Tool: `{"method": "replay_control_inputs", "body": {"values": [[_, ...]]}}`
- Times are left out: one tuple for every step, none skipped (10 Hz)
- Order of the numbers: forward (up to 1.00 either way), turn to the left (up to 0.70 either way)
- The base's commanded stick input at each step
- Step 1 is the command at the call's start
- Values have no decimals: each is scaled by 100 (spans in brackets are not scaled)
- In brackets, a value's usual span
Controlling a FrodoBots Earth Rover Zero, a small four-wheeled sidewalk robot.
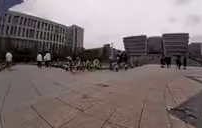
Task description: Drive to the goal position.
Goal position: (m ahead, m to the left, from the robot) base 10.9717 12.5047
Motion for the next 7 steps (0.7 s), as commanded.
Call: {"method": "replay_control_inputs", "body": {"values": [[54, -13], [54, -13], [54, -13], [54, -13], [54, -13], [54, -13], [54, -13]]}}
